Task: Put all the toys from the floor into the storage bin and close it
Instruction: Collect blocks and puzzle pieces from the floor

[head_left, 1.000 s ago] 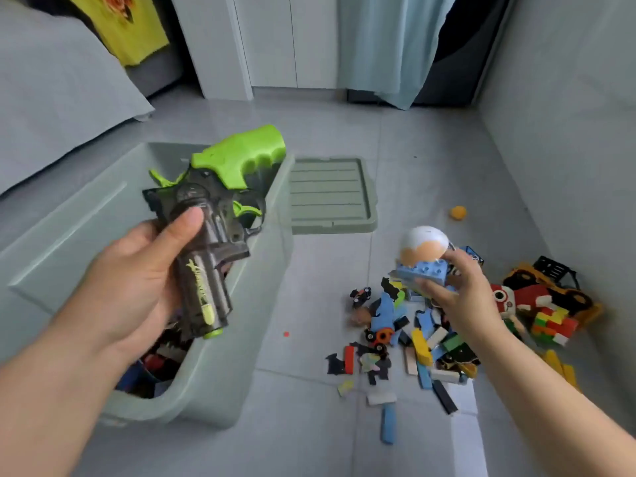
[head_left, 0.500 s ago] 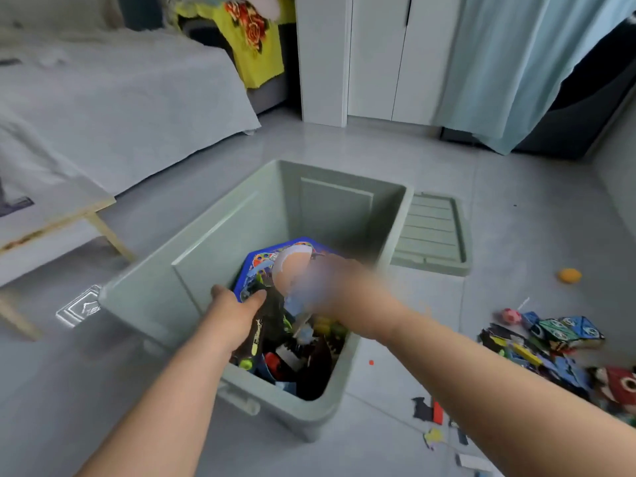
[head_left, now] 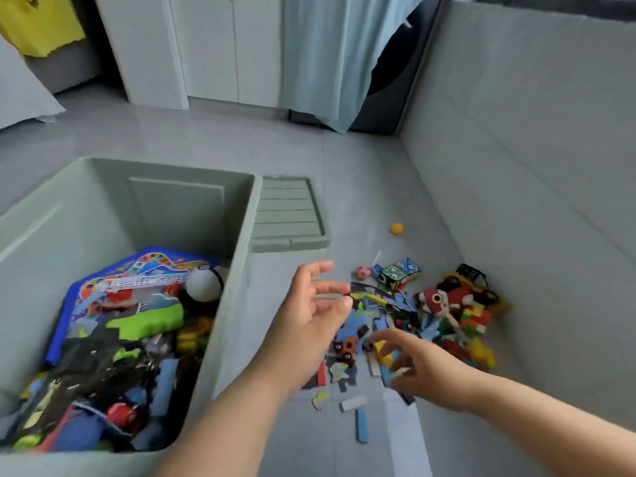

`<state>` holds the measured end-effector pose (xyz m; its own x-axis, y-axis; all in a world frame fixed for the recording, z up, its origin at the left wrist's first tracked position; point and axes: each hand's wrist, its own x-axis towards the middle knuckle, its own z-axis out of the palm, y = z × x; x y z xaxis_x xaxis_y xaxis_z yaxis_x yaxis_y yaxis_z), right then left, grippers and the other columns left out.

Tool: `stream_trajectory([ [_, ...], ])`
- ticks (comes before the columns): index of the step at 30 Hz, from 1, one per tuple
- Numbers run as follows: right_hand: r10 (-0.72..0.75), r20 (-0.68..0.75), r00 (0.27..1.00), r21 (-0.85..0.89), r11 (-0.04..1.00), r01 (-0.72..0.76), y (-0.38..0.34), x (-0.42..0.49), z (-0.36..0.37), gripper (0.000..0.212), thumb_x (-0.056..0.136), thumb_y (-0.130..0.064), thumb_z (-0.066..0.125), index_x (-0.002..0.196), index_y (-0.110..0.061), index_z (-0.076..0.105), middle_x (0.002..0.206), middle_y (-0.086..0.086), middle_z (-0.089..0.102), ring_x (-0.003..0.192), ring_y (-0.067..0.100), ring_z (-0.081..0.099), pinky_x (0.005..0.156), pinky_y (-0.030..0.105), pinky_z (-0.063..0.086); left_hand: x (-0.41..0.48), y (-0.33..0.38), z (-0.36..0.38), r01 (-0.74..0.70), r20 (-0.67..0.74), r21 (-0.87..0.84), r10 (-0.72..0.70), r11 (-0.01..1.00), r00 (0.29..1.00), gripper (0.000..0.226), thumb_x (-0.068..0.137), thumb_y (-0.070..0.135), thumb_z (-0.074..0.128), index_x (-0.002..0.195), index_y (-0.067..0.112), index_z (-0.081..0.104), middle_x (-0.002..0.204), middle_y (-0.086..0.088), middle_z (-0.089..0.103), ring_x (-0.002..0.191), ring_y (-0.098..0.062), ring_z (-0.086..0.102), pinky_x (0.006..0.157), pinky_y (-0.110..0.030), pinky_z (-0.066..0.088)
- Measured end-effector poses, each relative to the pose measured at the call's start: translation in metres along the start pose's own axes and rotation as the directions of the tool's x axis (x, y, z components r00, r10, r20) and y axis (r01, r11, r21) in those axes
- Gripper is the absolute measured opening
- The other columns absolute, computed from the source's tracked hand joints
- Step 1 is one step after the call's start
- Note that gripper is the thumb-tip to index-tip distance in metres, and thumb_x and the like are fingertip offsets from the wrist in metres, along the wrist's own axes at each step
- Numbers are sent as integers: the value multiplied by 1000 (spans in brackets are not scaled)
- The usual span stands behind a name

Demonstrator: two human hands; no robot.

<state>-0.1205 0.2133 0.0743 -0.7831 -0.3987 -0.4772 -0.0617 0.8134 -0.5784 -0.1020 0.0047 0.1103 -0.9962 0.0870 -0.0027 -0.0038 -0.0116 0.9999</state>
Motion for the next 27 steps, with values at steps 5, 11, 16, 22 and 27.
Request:
stream_trajectory([
  [5, 286, 38, 957, -45, 958, -284, 119, -20, 10, 60, 81, -36, 68, 125, -47, 29, 139, -7, 30, 119, 10, 42, 101, 26, 41, 22, -76, 52, 299, 62, 170, -313, 939, 948, 52, 92, 11, 53, 136, 22, 28, 109, 7, 51, 88, 1, 55, 57, -1, 43],
  [11, 246, 8, 969, -186, 953, -240, 185, 28, 31, 90, 74, -46, 70, 142, -45, 11, 149, -3, 14, 133, 22, 30, 101, 31, 40, 37, -162, 81, 539, 95, 337, -598, 772, 796, 75, 86, 17, 63, 144, 29, 18, 122, 1, 49, 108, -14, 53, 89, -27, 46],
  [16, 77, -101, 992, -151, 984, -92, 199, 84, 66, 47, 90, -34, 54, 133, -24, 37, 135, -1, 39, 117, 19, 46, 92, 26, 39, 44, -211, 123, 778, -21, -112, -785, 618, 620, 47, 91, 16, 57, 135, 20, 41, 112, -1, 56, 105, -19, 55, 86, -30, 46],
  [22, 175, -265, 948, 270, 957, -101, 196, 86, 76, 24, 82, -24, 66, 92, -33, 47, 86, -14, 56, 70, 1, 53, 62, 7, 40, 38, -235, 165, 606, -11, -727, -889, 321, 457, 33, 96, 33, 43, 118, 14, 58, 123, -12, 59, 110, -29, 54, 97, -40, 40],
  [27, 37, -278, 960, 452, 887, 97, 163, 81, 65, 19, 79, -36, 67, 91, -30, 54, 86, -11, 58, 77, 6, 57, 68, 24, 52, 37, -244, 162, 451, 37, -862, -859, 231, 511, 46, 98, 41, 34, 116, 8, 61, 108, -19, 68, 102, -32, 64, 81, -40, 51],
])
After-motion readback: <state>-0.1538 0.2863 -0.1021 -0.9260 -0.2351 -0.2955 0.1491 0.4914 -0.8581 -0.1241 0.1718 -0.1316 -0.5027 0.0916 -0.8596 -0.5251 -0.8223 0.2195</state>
